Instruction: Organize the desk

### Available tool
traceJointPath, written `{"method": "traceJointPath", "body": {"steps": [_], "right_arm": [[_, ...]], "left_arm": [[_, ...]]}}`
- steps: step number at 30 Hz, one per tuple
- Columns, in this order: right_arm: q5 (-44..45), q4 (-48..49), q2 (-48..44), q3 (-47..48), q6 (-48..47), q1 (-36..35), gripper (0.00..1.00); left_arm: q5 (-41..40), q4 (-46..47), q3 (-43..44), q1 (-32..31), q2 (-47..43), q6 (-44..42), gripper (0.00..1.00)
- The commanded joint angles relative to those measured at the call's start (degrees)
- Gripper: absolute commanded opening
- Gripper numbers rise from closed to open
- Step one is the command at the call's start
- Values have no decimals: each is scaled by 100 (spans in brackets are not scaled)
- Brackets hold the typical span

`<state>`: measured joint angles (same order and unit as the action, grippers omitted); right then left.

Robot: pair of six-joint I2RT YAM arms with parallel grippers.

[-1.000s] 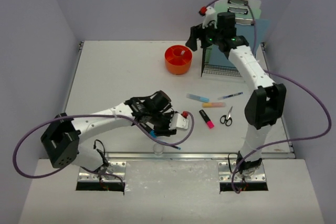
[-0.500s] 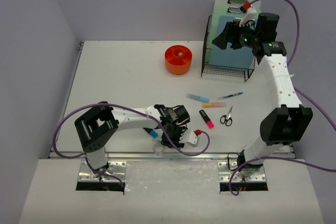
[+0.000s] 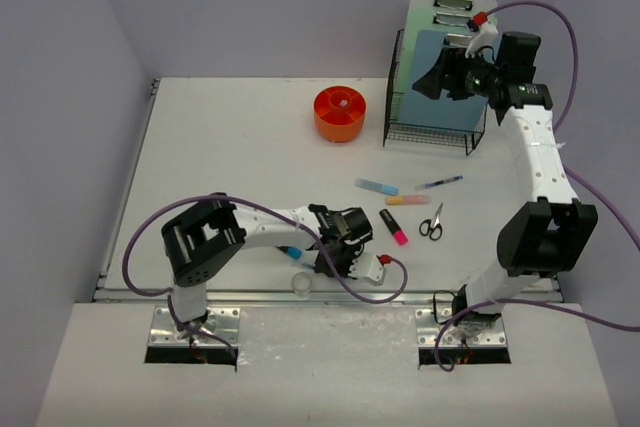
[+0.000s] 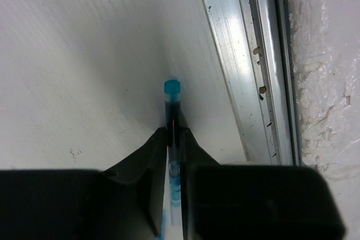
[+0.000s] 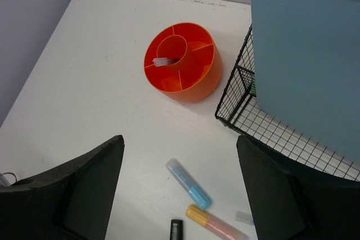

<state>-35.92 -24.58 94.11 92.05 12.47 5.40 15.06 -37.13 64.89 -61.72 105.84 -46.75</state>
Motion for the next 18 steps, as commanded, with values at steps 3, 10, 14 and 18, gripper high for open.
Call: {"method": "traceJointPath", "body": {"steps": [3, 10, 14, 18], "right_arm": [[-364, 33, -215, 97, -92, 69, 80], [-1574, -558, 41, 274, -37, 44, 76], [-2067, -1661, 401, 452, -569, -370, 73], [-2060, -2172, 434, -34, -868, -1052, 73]], "left_arm": [[-474, -307, 278, -107, 327, -512, 0], [-1871, -927, 853, -691, -270, -1270, 0], [-3134, -455, 415, -1142, -942, -2226, 0], [-3977, 506, -391, -1412, -1489, -3325, 0]]}}
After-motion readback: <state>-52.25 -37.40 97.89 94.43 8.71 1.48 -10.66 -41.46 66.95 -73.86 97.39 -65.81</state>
